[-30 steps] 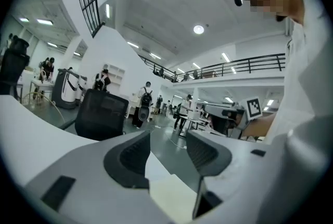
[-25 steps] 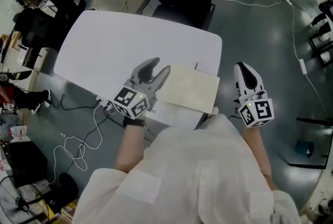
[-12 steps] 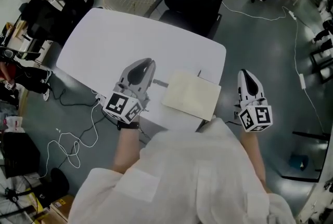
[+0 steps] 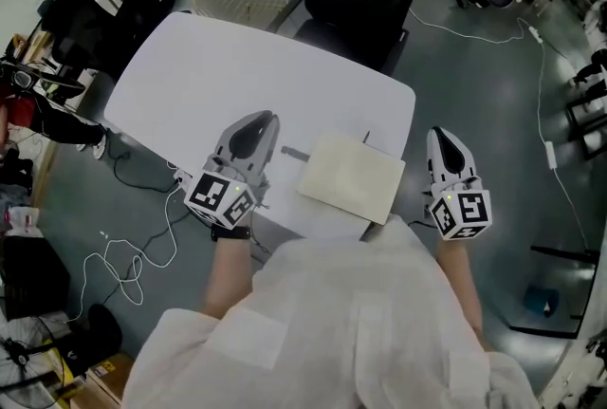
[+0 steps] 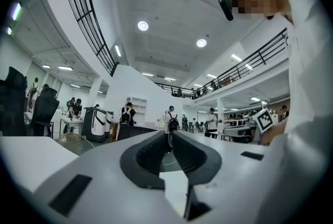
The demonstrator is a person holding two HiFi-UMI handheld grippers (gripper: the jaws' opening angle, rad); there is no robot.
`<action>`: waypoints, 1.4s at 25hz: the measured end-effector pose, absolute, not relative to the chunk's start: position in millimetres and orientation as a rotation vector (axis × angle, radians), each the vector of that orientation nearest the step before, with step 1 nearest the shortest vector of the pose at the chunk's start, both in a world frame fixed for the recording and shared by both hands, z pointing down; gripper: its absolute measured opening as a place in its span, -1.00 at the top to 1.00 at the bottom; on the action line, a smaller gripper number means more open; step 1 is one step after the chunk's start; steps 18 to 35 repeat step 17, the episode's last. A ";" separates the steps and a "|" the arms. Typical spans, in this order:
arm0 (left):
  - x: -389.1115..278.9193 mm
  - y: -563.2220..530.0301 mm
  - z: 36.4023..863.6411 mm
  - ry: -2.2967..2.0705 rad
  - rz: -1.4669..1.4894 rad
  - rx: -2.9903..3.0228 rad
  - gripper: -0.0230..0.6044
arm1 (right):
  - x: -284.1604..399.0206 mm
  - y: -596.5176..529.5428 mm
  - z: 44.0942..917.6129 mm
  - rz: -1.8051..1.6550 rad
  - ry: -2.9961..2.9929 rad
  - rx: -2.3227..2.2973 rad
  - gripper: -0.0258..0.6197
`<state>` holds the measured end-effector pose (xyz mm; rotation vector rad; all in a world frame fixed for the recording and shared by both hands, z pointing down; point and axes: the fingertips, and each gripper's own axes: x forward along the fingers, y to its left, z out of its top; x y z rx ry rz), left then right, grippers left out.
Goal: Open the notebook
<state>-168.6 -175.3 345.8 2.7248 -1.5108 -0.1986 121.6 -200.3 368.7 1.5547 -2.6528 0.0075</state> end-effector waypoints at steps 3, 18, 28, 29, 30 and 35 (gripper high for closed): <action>-172.0 -176.7 343.8 -1.522 -0.184 2.702 0.79 | 118.2 -203.3 367.8 0.005 -2.650 1.547 0.92; -175.2 -178.9 356.3 -1.496 -0.174 2.688 0.79 | 108.9 -208.5 369.4 0.000 -2.637 1.512 0.92; -175.2 -178.9 356.3 -1.496 -0.174 2.688 0.79 | 108.9 -208.5 369.4 0.000 -2.637 1.512 0.92; -175.2 -178.9 356.3 -1.496 -0.174 2.688 0.79 | 108.9 -208.5 369.4 0.000 -2.637 1.512 0.92; -175.2 -178.9 356.3 -1.496 -0.174 2.688 0.79 | 108.9 -208.5 369.4 0.000 -2.637 1.512 0.92; -175.2 -178.9 356.3 -1.496 -0.174 2.688 0.79 | 108.9 -208.5 369.4 0.000 -2.637 1.512 0.92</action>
